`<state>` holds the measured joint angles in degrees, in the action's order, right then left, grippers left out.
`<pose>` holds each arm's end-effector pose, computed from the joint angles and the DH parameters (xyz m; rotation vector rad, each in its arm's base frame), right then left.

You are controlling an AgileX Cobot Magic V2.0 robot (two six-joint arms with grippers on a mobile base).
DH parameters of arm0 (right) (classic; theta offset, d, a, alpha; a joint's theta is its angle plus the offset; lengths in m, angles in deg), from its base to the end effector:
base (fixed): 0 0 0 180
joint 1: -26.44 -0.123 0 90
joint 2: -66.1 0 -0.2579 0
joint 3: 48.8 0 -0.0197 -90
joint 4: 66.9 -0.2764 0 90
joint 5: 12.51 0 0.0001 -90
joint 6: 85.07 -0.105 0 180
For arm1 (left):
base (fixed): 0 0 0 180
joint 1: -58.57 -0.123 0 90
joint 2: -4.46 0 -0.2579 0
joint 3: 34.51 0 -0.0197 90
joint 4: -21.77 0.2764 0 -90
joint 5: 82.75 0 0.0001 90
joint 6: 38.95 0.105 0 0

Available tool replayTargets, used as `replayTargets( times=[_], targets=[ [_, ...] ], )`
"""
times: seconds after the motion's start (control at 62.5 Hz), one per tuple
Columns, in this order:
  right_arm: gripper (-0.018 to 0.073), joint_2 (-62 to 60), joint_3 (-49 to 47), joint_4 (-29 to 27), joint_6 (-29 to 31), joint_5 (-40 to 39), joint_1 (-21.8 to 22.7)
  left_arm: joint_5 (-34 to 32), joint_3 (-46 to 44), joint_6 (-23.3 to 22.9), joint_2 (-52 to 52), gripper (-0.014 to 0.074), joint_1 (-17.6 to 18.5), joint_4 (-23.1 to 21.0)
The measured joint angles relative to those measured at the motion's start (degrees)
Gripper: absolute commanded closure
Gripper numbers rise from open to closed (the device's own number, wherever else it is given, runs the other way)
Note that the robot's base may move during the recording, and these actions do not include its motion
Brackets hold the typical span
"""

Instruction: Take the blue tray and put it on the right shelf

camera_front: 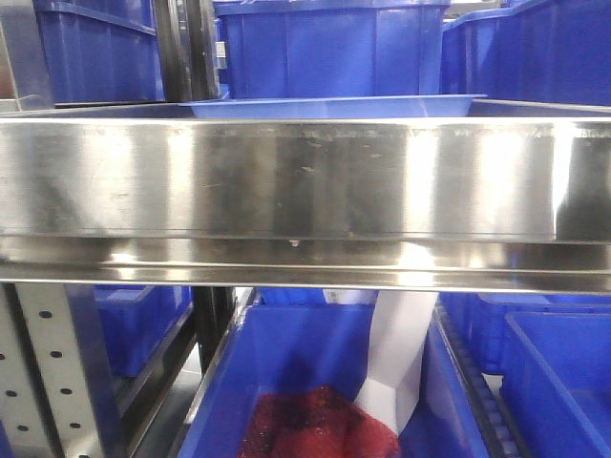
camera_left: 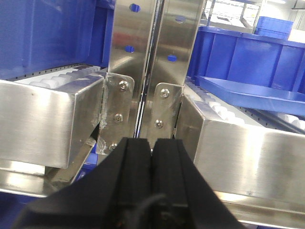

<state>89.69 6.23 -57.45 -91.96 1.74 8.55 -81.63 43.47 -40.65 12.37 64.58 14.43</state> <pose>0.1303 0.0376 0.2950 -0.2529 1.6006 0.1776 0.1230 -0.0132 0.2033 -0.0382 1.5217 -0.2119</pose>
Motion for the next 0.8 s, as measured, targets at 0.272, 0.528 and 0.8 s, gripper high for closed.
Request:
replayTargets(
  times=[0.272,0.528,0.8],
  targets=[
    [0.0501,-7.76,14.59,-12.45,10.51,-7.97,16.47,0.0,0.0,0.0,0.0,0.0645,0.0,0.0],
    [0.0501,-15.37,23.02,-14.38,11.21,-13.08,22.78,0.0,0.0,0.0,0.0,0.0645,0.0,0.0],
    [0.0501,-15.6,23.02,-14.51,11.21,-13.0,23.03,-0.11,0.0,0.1,0.0,0.0645,0.0,0.0]
  ],
)
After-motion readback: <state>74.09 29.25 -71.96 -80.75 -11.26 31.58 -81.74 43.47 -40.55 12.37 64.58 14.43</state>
